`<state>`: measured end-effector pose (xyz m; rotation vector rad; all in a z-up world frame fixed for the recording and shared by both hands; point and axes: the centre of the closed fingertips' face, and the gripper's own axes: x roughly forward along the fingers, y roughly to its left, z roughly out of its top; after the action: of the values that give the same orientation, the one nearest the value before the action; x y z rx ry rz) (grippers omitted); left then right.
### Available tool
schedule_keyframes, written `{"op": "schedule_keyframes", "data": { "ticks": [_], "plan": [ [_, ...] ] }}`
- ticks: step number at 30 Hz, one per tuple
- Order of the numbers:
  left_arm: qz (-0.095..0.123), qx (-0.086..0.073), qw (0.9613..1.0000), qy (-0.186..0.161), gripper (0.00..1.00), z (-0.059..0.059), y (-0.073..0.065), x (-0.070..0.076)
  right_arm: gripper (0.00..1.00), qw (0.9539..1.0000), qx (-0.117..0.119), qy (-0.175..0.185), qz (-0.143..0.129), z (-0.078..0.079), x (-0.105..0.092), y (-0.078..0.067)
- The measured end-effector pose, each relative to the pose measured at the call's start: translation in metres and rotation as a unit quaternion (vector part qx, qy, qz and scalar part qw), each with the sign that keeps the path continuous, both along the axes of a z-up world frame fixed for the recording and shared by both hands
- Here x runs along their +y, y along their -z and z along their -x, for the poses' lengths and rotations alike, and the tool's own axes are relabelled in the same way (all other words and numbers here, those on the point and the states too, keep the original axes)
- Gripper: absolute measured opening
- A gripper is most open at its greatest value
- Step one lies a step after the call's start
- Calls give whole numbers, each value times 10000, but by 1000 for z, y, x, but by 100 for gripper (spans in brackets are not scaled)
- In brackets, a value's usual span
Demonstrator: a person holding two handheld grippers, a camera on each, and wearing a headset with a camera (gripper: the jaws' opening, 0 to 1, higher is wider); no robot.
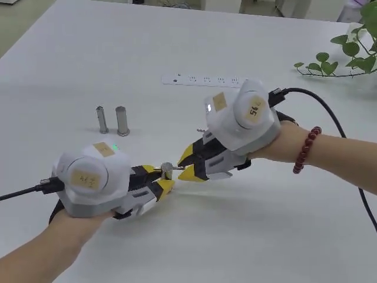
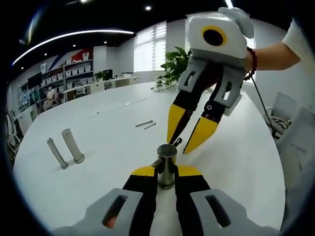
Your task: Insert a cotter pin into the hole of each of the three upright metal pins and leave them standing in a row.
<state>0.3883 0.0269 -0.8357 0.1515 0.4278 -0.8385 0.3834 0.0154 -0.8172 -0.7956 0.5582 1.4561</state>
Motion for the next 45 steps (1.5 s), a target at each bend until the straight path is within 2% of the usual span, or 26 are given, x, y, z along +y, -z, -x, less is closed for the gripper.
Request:
{"op": "schedule_keyframes", "data": {
  "ticks": [4,10,24,30,33,35,38,45],
  "plan": [
    [20,12,10000,2,11,0,0,0,10,9998,-209,12,4,-2,-1,-6],
    [266,125,9995,-131,12,0,0,0,5,9997,-211,-51,69,1,-1,-3],
    [372,174,9991,-115,12,1,0,0,5,9996,-263,-118,6,3,10,-5],
    [425,207,9988,-129,12,1,0,-1,5,9998,-206,-69,2,2,10,-5],
    [391,224,9989,-132,12,1,0,-2,6,9998,-177,-30,-34,2,11,-5],
    [275,244,9993,-111,12,1,1,-3,9,9999,-81,-38,-110,5,13,-5],
    [179,270,9995,-65,12,0,3,-3,16,10000,-55,33,-77,4,14,-4],
    [75,310,9995,-42,22,2,5,0,19,9997,47,96,-221,5,22,-2]
  ]
}}
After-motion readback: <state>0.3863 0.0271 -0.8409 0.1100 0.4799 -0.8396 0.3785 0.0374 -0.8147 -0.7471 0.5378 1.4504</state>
